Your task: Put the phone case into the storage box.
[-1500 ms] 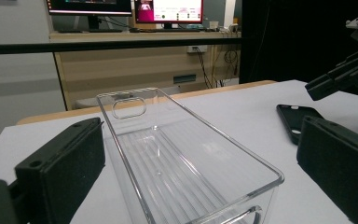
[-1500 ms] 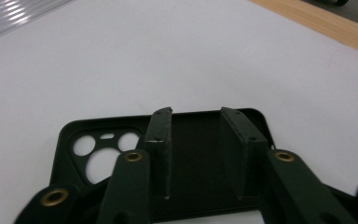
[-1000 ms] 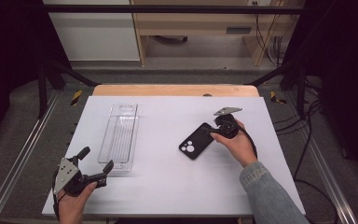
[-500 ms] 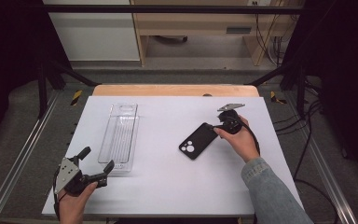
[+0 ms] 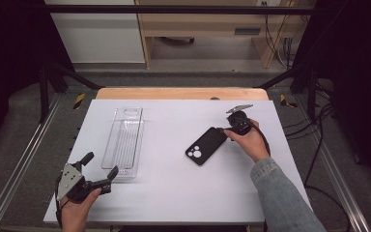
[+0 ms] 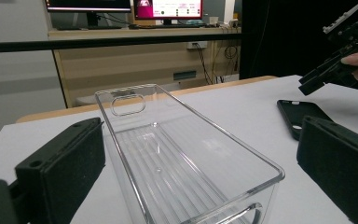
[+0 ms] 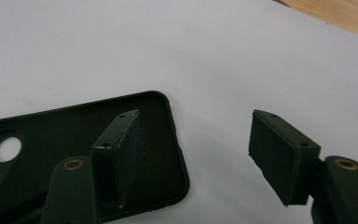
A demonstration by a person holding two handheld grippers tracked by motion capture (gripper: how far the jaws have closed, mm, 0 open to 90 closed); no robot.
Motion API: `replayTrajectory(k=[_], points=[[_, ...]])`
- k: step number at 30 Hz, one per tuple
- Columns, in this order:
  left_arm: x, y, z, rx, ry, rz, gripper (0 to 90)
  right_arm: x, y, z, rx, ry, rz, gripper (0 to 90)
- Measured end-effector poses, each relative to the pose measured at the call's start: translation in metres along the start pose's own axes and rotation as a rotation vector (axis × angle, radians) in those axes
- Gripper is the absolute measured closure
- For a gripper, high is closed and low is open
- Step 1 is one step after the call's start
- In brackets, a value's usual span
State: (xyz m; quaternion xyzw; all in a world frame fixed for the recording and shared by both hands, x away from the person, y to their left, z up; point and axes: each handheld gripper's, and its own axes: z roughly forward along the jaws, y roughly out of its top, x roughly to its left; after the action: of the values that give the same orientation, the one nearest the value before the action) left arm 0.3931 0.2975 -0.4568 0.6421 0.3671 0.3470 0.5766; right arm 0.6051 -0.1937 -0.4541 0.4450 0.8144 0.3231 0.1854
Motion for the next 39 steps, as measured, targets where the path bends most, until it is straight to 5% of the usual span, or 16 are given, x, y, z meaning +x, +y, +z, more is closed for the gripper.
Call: replayTrajectory(k=[26, 39], points=[[0.001, 0.0, 0.001, 0.0, 0.002, 0.003, 0.8, -0.002, -0.009, 0.01, 0.094, 0.046, -0.008, 63.9], [0.001, 0.0, 0.001, 0.001, 0.002, 0.003, 0.8, -0.003, -0.01, 0.012, 0.098, 0.081, 0.006, 76.8]])
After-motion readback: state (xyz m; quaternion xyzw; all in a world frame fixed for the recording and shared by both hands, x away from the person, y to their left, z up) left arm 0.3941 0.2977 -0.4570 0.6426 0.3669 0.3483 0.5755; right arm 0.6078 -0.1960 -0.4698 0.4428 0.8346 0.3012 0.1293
